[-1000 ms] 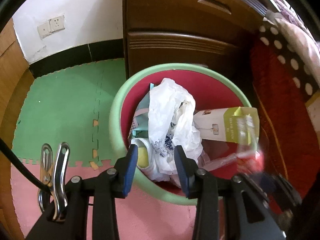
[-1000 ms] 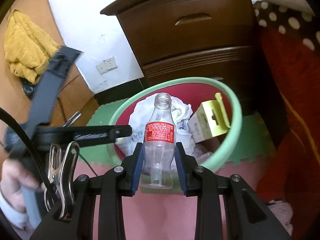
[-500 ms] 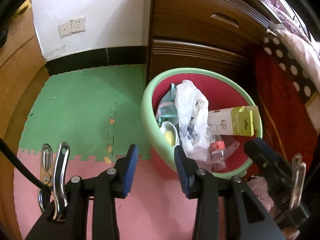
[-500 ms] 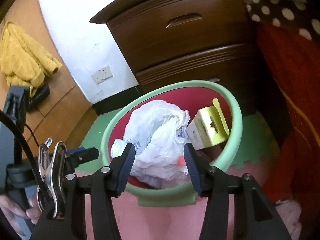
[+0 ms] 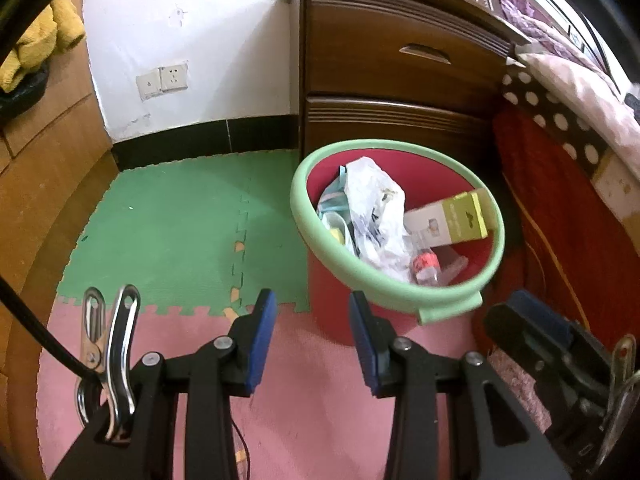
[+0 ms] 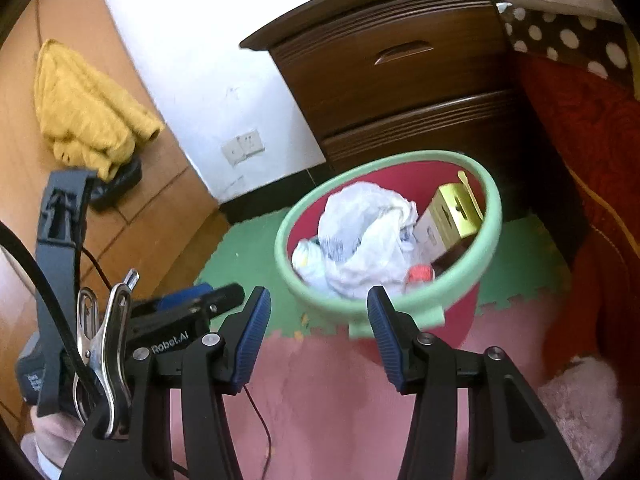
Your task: Collect trash
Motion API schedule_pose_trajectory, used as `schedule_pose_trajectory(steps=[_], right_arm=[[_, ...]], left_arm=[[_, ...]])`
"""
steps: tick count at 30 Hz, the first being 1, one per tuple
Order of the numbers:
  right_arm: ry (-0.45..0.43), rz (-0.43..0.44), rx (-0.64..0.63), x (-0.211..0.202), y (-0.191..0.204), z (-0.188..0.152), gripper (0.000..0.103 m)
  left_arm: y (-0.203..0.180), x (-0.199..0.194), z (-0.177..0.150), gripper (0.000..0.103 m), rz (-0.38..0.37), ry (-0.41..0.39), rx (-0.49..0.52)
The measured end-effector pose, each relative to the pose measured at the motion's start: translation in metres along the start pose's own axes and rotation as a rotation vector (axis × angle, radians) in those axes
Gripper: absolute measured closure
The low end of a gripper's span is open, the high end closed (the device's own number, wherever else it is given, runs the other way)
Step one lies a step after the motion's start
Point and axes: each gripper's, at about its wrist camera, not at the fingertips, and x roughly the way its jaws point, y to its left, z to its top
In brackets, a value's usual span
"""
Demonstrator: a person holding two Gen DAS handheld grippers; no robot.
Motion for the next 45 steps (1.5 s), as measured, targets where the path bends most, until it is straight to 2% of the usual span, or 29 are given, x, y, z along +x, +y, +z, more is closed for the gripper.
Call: schedule_pose_trajectory(steps=[5, 10, 16, 24, 45], right_arm=[[0.019, -0.054, -0.012, -0.018, 0.0, -0.015, 0.052], [0.04, -0.04, 0.022, -0.034, -0.005, -0.035, 0.052], [0.06, -0.11, -0.029, -0.037, -0.007, -0.053, 0.052], [0.057, -0.149, -0.087, -0.035, -0.003, -0.057, 0.052], [0.067, -0.147, -0.067, -0.032, -0.006, -0.056, 0.052]], left_arm=[[-0.004, -0.016, -0.02, 0.064, 0.032, -0.03, 0.016], [-0.012, -0.023, -0.037, 0.064, 0.038, -0.043, 0.023], [-0.021, -0.025, -0.056, 0.064, 0.042, -0.045, 0.03], [-0.032, -0.015, -0.071, 0.064, 0.033, -0.011, 0.048], [-0.031, -0.008, -0.078, 0.064, 0.036, 0.016, 0.046]])
